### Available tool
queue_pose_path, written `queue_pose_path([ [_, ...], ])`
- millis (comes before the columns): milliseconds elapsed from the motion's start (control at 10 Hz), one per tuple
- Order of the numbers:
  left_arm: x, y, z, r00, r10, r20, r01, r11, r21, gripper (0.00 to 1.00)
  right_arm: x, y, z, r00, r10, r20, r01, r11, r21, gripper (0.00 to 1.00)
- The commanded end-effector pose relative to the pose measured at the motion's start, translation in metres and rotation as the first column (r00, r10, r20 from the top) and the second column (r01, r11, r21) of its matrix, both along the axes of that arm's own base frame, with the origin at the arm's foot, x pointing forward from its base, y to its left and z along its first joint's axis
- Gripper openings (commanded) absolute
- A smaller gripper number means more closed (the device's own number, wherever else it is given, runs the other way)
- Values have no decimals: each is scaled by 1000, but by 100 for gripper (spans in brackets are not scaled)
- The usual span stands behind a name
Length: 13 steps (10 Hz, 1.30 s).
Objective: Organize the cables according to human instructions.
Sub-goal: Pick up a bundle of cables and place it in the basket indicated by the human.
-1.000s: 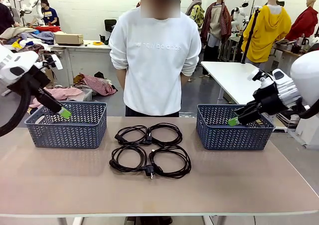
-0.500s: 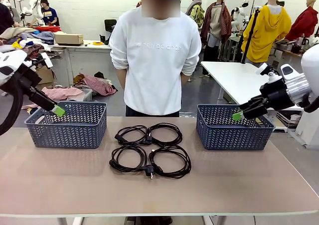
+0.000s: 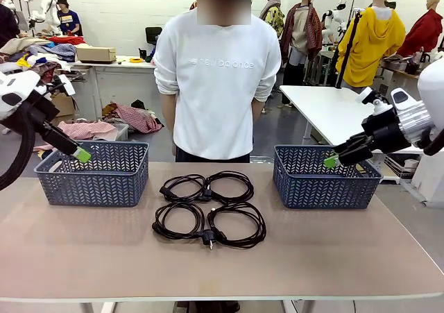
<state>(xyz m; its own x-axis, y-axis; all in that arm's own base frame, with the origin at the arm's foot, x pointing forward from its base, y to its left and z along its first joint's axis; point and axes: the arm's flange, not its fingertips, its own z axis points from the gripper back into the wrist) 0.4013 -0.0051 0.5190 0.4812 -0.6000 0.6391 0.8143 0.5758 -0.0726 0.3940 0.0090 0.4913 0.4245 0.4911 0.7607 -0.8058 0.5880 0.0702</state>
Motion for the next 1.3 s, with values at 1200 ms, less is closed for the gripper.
queue_pose_path([
  [1200, 0, 2, 0, 1000, -15, 4, 15, 1000, -21, 100, 3, -1, 0, 1000, 15, 17, -15, 1000, 14, 100],
])
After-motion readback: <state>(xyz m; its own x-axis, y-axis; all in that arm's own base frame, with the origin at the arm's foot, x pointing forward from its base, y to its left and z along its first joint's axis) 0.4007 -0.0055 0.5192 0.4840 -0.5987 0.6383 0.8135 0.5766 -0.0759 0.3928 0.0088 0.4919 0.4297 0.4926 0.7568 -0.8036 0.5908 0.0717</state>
